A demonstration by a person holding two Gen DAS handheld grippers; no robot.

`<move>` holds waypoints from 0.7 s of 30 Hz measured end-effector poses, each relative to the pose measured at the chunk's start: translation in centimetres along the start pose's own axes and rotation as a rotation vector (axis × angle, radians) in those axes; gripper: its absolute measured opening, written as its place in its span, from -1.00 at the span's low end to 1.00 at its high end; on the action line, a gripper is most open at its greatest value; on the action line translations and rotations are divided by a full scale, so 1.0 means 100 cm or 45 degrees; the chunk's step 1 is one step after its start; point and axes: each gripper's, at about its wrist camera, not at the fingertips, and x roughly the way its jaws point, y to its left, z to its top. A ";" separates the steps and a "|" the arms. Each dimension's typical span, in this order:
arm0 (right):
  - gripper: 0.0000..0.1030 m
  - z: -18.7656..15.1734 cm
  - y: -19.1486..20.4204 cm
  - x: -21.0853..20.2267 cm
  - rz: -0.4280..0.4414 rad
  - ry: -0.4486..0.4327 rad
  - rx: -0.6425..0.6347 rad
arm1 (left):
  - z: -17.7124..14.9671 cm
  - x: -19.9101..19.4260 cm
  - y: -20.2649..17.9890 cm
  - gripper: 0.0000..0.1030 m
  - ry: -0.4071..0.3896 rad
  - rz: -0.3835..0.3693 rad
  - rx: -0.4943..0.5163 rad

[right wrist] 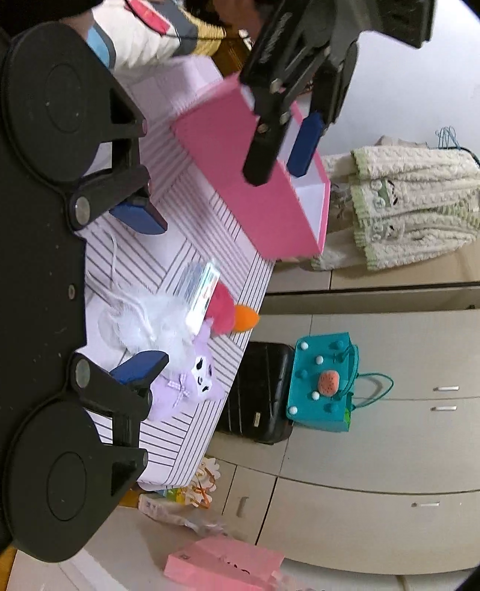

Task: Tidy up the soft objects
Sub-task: 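Move both grippers back to the table toward the white wipes pack and bath puff, then grasp the white wet-wipes pack with the left gripper while the right gripper grasps the white mesh bath puff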

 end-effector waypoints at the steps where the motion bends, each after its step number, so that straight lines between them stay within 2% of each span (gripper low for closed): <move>1: 0.45 -0.003 -0.003 0.007 -0.006 -0.003 0.005 | 0.001 0.006 0.001 0.31 0.008 -0.001 -0.004; 5: 0.45 -0.011 -0.011 0.036 -0.041 0.002 0.016 | -0.002 0.034 0.001 0.31 0.034 0.036 -0.031; 8: 0.46 -0.016 -0.015 0.053 -0.071 0.007 0.021 | -0.005 0.055 0.002 0.23 0.054 0.059 -0.052; 13: 0.44 -0.021 -0.012 0.073 -0.127 0.012 -0.009 | -0.009 0.086 0.004 0.17 0.104 -0.008 -0.118; 15: 0.16 -0.024 -0.011 0.076 -0.128 0.008 -0.012 | -0.010 0.097 0.004 0.17 0.106 0.001 -0.124; 16: -0.15 -0.025 -0.012 0.076 -0.122 0.009 -0.004 | -0.010 0.103 0.003 0.17 0.099 0.019 -0.117; 17: -0.30 -0.027 -0.014 0.075 -0.113 0.018 0.015 | -0.011 0.108 0.002 0.17 0.094 0.037 -0.109; 18: -0.39 -0.029 -0.017 0.074 -0.104 0.023 0.046 | -0.011 0.111 0.002 0.17 0.092 0.055 -0.101; 19: -0.57 -0.031 -0.020 0.072 -0.103 0.020 0.074 | -0.011 0.117 0.001 0.17 0.090 0.076 -0.086; 21: -0.73 -0.035 -0.027 0.065 -0.106 0.014 0.131 | -0.011 0.125 0.001 0.17 0.082 0.112 -0.060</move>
